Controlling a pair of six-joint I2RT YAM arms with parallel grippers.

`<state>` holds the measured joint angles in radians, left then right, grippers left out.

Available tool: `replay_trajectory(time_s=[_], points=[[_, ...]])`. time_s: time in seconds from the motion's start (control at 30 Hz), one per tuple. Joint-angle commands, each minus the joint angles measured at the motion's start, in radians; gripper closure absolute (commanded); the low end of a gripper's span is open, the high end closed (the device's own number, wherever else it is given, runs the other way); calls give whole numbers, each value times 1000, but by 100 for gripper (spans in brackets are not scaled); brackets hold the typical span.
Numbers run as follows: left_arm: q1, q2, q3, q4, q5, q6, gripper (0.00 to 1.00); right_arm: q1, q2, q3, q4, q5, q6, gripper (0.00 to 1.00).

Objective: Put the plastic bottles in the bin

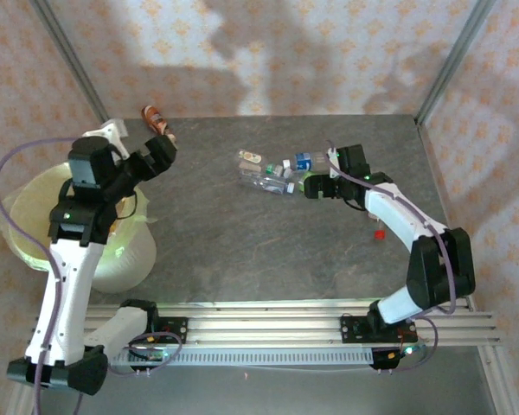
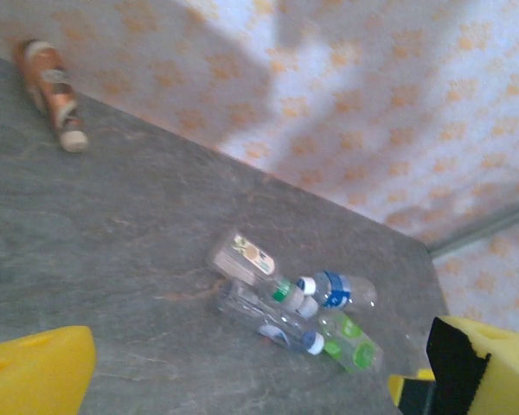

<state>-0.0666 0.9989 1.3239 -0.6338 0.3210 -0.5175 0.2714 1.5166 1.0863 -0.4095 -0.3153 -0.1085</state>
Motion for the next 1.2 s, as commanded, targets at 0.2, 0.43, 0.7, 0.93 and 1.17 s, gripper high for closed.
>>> replay_trajectory(time_s=[0.2, 0.43, 0.7, 0.93, 1.17], points=[[-157, 120, 38, 117, -86, -11, 0, -3, 250, 253, -258, -39, -366, 2], [-167, 101, 3, 116, -123, -37, 0, -17, 466, 442, -381, 123, -581, 4], [-168, 32, -53, 77, -195, -23, 0, -41, 568, 549, -384, 122, -640, 5], [-167, 47, -61, 88, -187, -33, 0, -42, 596, 541, -327, 95, -628, 8], [-167, 84, -54, 105, -139, -45, 0, -41, 552, 488, -304, 83, -597, 26]])
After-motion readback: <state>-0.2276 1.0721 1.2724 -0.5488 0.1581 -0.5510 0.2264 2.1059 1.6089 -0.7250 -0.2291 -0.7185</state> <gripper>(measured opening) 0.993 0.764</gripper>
